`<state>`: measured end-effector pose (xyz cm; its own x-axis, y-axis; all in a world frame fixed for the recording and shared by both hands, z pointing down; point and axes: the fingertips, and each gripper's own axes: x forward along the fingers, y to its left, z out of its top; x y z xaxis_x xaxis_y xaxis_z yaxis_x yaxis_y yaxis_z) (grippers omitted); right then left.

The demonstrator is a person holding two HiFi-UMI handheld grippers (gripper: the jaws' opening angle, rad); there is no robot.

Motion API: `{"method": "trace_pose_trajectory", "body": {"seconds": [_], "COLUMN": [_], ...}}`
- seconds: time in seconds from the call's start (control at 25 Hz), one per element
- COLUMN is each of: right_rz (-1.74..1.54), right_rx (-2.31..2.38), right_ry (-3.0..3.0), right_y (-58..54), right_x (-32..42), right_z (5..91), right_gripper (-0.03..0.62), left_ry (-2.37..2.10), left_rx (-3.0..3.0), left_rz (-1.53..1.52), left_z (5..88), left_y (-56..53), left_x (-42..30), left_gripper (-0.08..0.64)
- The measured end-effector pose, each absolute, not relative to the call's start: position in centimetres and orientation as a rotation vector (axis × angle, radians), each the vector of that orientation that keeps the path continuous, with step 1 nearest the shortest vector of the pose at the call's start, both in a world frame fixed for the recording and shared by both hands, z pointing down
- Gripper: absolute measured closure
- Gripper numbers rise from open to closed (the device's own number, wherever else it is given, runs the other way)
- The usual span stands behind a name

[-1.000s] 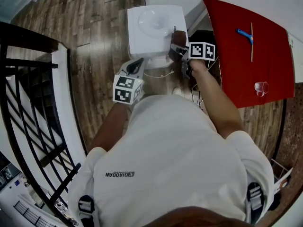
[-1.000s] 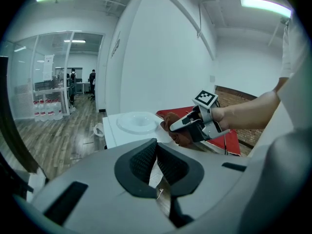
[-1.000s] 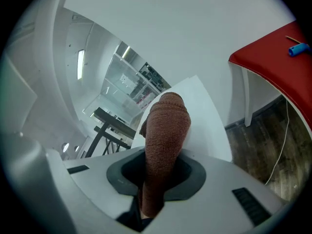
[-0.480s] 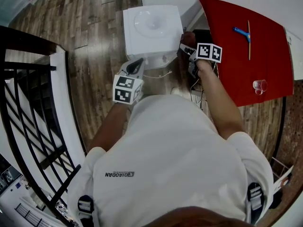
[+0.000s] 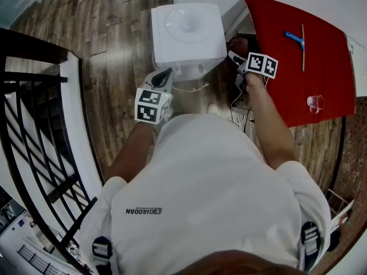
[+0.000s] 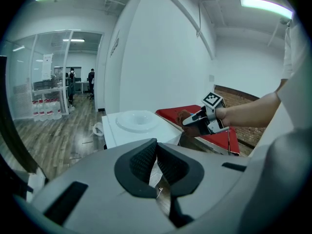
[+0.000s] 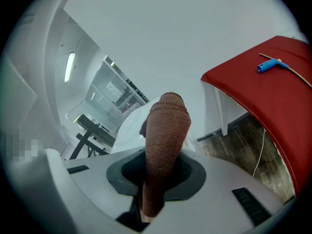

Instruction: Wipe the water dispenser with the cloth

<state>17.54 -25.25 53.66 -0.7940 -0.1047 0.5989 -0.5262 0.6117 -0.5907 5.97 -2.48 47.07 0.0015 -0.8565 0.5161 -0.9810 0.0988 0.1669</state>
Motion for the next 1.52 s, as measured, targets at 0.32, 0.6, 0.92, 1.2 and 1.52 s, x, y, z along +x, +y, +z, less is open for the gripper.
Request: {"method": "trace_pose_trajectory", "body": {"seconds": [0.32,0.6,0.92,1.2,1.52], "right_rz": [0.730,0.475,0.192,0.094,0.017], "right_rx": [0.596,0.292,-0.116,-0.160,-0.126], "right_ry": [-2.540,-2.647,-2.582,-2.567,-2.541], "right_y": [-23.7,-13.9,-1.8,2.0,2.3], "right_x": [17.1,12.8,5.7,1.5,0.8], "right_z": [51.0,51.1,55.4,57.7,59.2], "right_gripper": [0.520,0.520,0.520,0.520,0.520], "left_ry": [-1.855,-1.861,-1.858,-1.862,-1.885], "left_rx": [1.706,1.579,1.589,1.556,1.544], "left_rz": [0.182,0.090,0.140,0.209,0.226], "left_z": [47.9,49.0,49.1,49.9,49.8], "left_y": [-1.0,1.7,5.3,9.6,11.2], "left_x": [4.0,1.2,0.4,-1.3,-2.3], "left_gripper": [0.560,0.560,0.560,0.560,0.560]}}
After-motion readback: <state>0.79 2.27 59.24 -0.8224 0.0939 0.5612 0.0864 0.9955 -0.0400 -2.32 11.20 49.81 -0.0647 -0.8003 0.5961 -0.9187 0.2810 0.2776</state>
